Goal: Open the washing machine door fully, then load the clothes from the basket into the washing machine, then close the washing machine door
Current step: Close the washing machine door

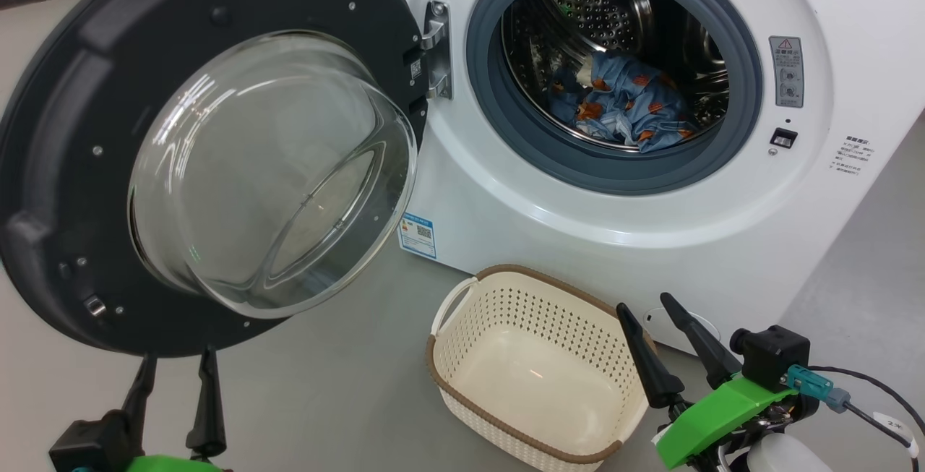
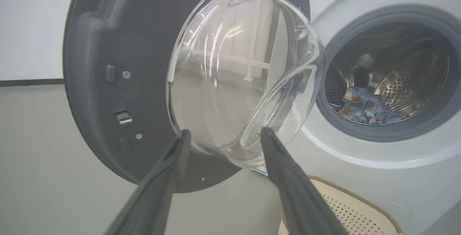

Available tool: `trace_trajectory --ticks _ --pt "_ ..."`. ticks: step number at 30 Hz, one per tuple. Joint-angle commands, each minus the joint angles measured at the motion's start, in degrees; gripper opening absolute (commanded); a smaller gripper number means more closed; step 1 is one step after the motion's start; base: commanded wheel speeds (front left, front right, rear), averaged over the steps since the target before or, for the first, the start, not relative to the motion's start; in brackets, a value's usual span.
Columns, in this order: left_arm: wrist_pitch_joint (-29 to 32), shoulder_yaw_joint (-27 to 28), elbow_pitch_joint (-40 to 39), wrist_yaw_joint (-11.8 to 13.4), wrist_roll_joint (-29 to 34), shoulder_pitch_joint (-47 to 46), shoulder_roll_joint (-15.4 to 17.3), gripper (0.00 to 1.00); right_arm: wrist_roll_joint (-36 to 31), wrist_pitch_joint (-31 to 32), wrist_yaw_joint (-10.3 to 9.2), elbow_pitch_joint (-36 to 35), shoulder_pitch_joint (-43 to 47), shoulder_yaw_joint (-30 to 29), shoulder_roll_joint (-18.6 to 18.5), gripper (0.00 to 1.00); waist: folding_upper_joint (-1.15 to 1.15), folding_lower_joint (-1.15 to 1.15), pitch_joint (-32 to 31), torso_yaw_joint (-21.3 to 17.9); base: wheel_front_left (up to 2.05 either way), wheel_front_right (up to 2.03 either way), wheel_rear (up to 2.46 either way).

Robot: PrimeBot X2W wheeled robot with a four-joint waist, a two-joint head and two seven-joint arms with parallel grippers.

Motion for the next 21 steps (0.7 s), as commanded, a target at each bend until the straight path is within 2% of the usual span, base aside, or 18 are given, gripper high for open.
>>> trace_trajectory --ticks 1,19,21 --pt "-0.74 2.31 -1.8 0.6 -0.41 -1.14 1.43 1.0 0.53 -0.46 0.26 -1.09 -1.9 1.0 -0.38 1.0 0.0 0.0 -0.01 -0.02 0.0 0.0 0.0" --pt "-0.67 1.7 -1.75 0.87 -0.74 -1.33 1.95 1.0 0.66 -0.46 0.26 -1.16 -1.29 0.52 -0.23 1.0 0.0 0.0 -0.56 -0.44 0.0 0.0 0.0" --pt "-0.59 1.67 -1.69 0.78 -0.87 -1.45 2.09 0.41 0.68 -0.46 0.26 -1.19 -1.2 0.42 -0.18 1.0 0.0 0.0 -0.64 -0.5 0.0 0.0 0.0"
